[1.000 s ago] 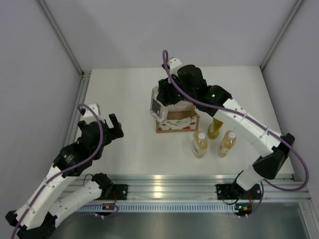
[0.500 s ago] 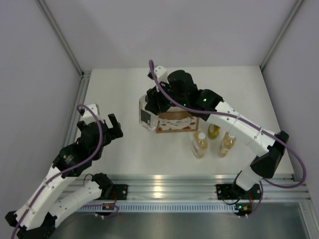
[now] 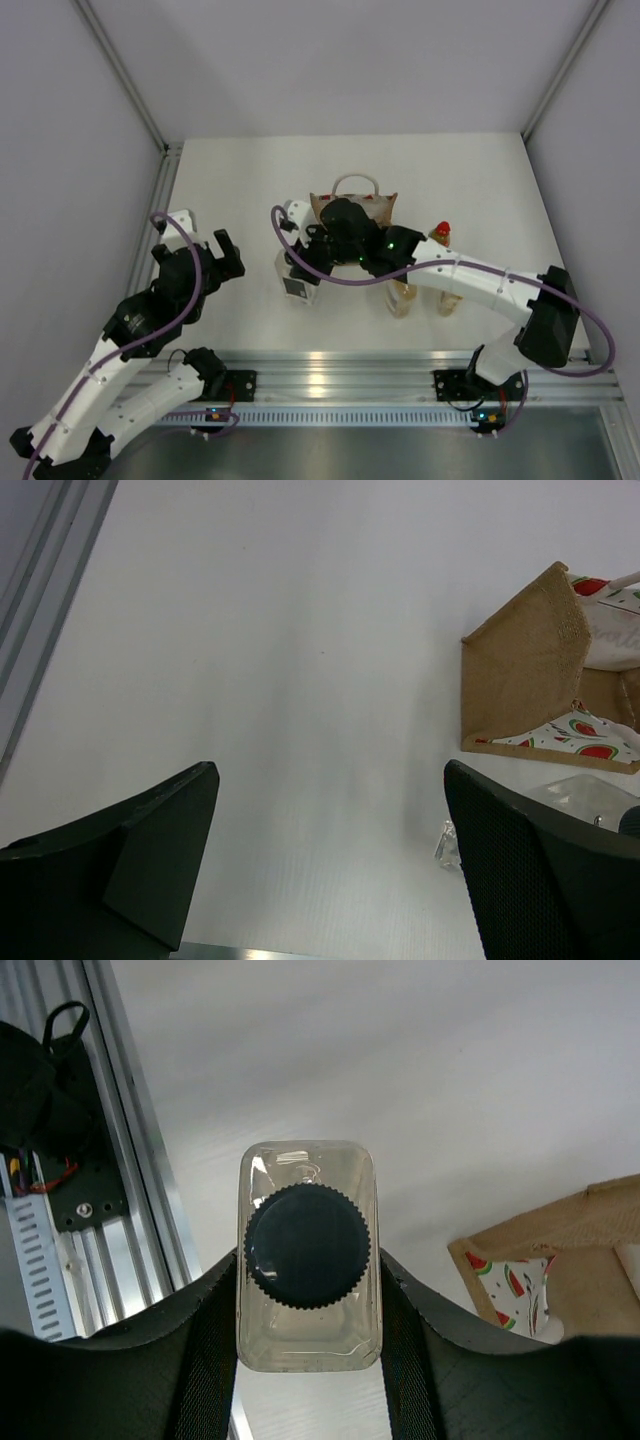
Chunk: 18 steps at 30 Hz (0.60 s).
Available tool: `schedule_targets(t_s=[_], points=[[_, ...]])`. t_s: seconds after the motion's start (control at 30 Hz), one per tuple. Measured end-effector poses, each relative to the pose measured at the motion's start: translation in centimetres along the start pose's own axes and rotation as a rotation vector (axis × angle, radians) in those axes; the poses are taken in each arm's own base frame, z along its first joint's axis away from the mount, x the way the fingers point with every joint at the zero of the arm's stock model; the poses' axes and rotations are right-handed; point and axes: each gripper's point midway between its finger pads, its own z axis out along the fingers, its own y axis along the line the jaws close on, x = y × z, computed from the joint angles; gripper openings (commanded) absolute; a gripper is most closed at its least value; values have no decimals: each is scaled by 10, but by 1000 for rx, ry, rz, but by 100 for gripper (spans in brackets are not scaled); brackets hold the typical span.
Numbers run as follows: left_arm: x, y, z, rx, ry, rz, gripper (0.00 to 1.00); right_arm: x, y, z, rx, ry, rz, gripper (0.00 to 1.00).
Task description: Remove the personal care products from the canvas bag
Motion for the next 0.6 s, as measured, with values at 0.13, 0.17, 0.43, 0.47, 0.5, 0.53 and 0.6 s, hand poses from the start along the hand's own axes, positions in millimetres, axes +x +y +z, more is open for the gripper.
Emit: schedule_targets(t_s=[0.13, 0.17, 0.43, 0.47, 0.5, 0.53, 0.6], points=[[0, 1, 0, -3, -2, -2, 98, 27, 4, -9, 2, 8, -18, 0], [0, 2, -1, -3, -3, -3, 98, 32, 4, -12, 5, 8, -21, 0], [0, 2, -1, -3, -4, -5, 98, 63, 12, -42, 59, -63, -47, 0], [0, 2, -1, -3, -4, -5, 98, 66, 12, -45, 70, -72, -46, 0], [0, 2, -1, -4, -4, -5, 98, 69, 10, -50, 84, -86, -42, 0], [0, 2, -1, -5, -4, -5, 98, 72, 9, -54, 100, -93, -39, 0], [0, 3, -1, -5, -4, -6, 98, 79, 4, -62, 133, -110, -31, 0]])
